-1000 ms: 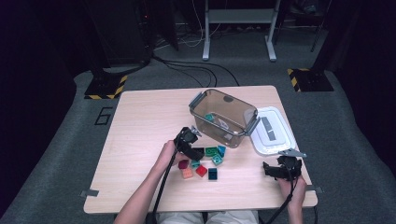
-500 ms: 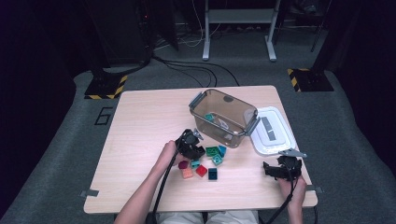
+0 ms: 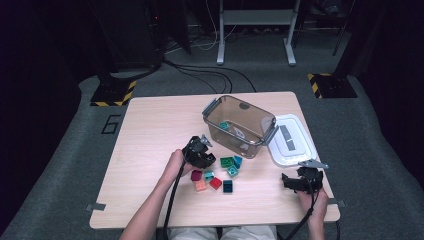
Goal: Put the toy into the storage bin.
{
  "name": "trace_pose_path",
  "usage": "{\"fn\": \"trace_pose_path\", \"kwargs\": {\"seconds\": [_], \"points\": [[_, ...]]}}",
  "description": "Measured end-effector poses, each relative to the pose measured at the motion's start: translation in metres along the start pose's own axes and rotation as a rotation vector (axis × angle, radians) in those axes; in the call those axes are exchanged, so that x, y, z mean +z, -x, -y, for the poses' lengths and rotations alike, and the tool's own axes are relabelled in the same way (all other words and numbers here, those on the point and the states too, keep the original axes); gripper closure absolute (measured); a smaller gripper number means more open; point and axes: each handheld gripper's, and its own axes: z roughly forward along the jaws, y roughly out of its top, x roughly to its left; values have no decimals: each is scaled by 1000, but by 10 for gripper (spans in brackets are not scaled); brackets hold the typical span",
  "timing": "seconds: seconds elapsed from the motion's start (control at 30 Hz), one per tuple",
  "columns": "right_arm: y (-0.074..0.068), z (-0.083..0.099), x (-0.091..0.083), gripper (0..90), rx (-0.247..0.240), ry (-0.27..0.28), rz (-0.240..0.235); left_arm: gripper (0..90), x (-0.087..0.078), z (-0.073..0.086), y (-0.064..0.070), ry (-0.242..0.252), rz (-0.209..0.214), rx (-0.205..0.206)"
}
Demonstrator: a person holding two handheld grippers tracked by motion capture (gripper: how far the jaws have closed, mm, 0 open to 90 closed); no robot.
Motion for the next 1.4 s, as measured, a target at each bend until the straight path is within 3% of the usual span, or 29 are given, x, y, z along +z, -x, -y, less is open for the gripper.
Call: {"fn": "trace_pose_path", "kwargs": {"seconds": [0.63,1.07,1.4], "points": [[0,0,0,74,-1,1,1,587,-38,-3,-8,54,-76,-15],[-1,0,0,71,5,2,2,587,-62,-13,-18,100,-93,-27],[-1,0,0,71,5,2,2,587,-75,-25,-24,107,-106,-27]]}}
